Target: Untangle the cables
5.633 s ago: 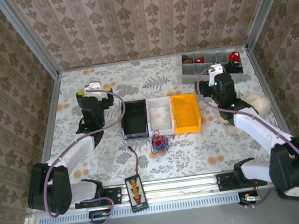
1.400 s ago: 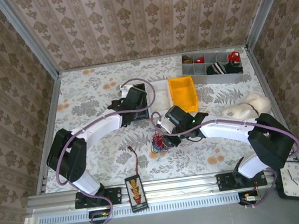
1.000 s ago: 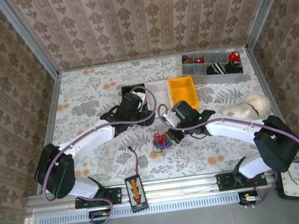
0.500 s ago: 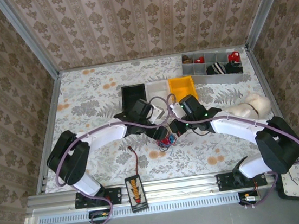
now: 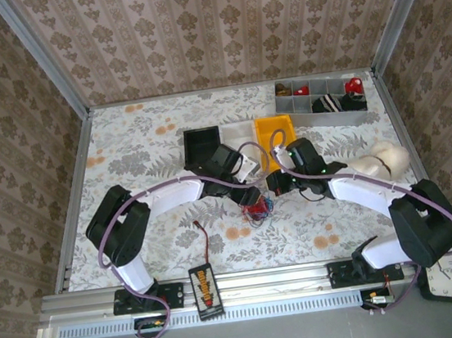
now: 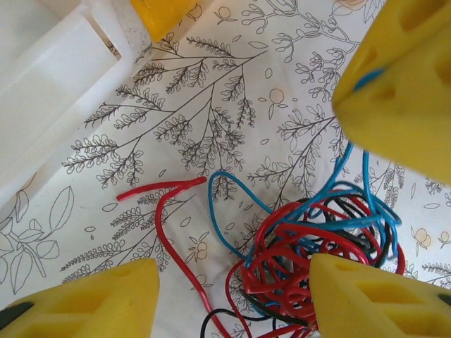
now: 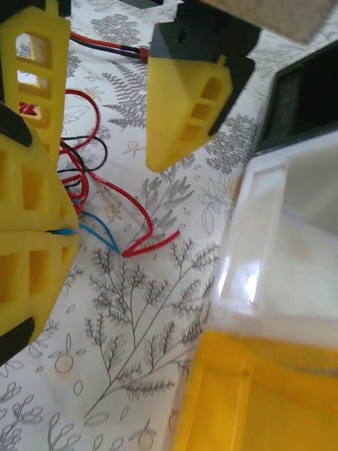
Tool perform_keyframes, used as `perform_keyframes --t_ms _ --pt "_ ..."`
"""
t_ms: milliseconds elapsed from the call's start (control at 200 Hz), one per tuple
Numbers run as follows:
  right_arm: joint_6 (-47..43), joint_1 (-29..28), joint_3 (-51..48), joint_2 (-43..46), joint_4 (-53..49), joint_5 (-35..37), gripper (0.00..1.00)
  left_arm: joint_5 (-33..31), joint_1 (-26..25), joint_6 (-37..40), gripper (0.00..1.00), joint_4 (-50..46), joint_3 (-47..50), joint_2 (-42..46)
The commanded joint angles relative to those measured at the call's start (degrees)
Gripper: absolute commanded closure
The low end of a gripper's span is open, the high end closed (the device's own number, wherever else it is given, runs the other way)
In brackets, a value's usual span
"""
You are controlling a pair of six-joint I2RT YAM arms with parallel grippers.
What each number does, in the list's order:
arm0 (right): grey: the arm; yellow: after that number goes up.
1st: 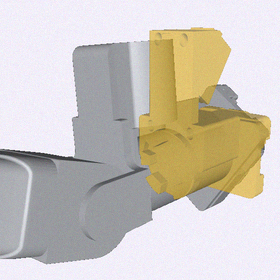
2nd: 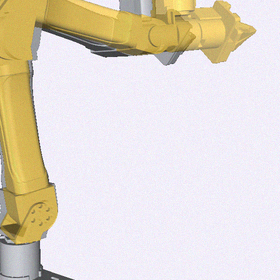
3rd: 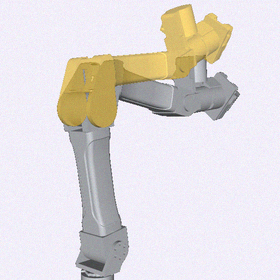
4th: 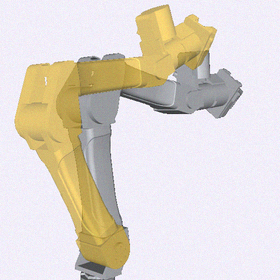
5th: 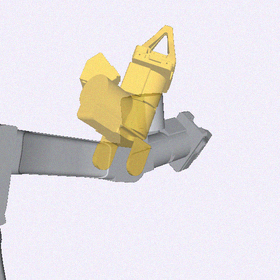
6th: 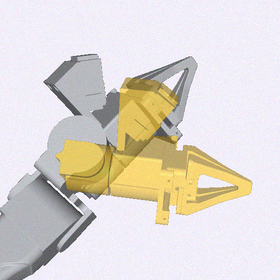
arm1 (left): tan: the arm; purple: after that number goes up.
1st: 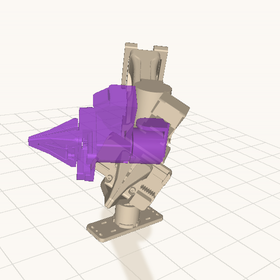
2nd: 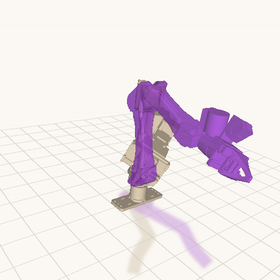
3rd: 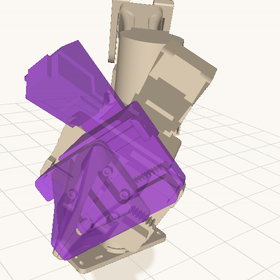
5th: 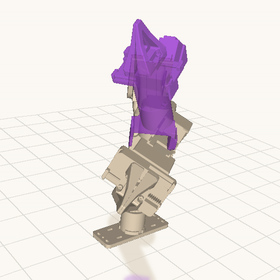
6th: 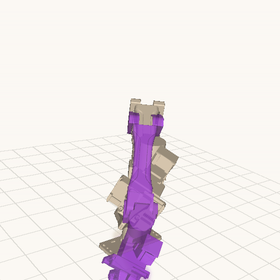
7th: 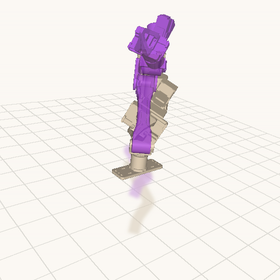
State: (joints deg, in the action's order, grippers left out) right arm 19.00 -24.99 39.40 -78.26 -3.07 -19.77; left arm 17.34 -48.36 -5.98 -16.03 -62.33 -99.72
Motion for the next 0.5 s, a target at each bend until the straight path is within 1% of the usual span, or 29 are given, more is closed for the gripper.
perform_keyframes --t_ms 0,85,170,310,400,495 --pt "3.3 1.6 -0.7 2.0 3.0 0.7 1.00 0.8 -0.4 1.3 0.30 -2.5 -1.3 -0.7" --pt "4.1 2.0 -0.6 1.2 3.1 1.4 1.00 0.6 -0.4 1.8 0.20 -1.6 -0.4 0.6" --pt "5.6 2.6 -1.0 0.7 4.0 2.6 1.00 -0.4 -0.4 2.4 0.15 -0.7 0.4 2.3" --pt "7.7 3.7 -1.5 0.3 5.0 4.2 1.00 -0.6 -0.4 4.3 0.13 -0.2 0.7 5.0" --pt "9.2 4.6 -2.1 0.3 5.6 5.1 1.00 1.6 -0.4 4.7 0.13 -0.9 -0.4 5.4" --pt "11.3 5.9 -2.7 0.0 6.6 5.6 1.00 4.0 -0.5 4.1 0.13 -1.4 -2.5 3.6"
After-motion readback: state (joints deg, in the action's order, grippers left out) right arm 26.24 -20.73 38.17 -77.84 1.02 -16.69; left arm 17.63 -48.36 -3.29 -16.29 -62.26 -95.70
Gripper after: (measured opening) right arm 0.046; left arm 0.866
